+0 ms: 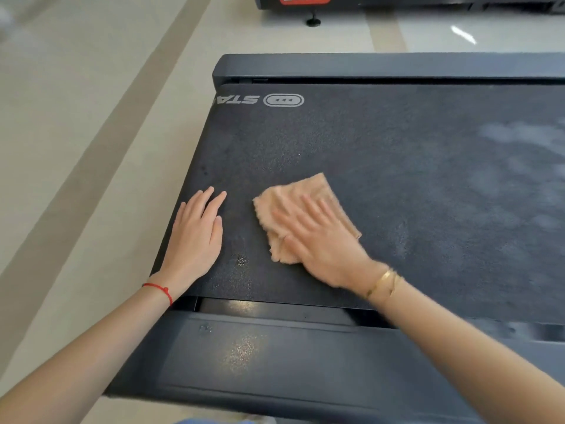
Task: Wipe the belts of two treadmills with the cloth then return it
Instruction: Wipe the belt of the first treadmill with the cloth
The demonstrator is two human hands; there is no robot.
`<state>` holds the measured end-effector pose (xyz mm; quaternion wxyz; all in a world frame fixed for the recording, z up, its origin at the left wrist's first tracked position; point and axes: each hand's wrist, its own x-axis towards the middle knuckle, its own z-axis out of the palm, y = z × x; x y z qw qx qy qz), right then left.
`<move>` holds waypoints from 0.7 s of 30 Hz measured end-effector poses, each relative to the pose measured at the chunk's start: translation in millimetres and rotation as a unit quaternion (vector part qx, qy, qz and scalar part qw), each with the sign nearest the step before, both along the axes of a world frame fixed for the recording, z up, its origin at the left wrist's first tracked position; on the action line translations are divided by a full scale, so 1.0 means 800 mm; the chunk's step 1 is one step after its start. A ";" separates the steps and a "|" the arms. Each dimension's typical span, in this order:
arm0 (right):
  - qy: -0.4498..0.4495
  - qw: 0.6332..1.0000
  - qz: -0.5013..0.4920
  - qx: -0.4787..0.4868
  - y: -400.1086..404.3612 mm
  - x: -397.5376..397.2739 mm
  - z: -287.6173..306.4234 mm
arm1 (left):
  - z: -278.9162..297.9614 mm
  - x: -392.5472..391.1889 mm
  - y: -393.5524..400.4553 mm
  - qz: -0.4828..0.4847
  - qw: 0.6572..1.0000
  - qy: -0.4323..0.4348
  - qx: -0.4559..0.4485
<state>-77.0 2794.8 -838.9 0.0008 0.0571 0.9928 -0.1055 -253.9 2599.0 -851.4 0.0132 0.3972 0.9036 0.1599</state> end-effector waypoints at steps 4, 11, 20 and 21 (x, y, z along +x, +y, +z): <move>-0.011 0.989 0.149 -0.013 -0.086 -0.007 -0.009 | 0.006 -0.001 -0.053 0.060 0.998 0.000 0.004; -0.020 0.996 0.083 0.011 -0.057 -0.121 0.000 | 0.009 0.031 -0.111 0.118 0.991 -0.047 0.031; -0.026 0.971 0.236 -0.012 -0.109 -0.062 -0.008 | 0.006 0.039 -0.109 0.185 0.979 -0.063 0.055; -0.027 0.970 0.240 -0.016 -0.105 -0.063 -0.007 | 0.006 0.040 -0.109 0.186 0.979 -0.063 0.054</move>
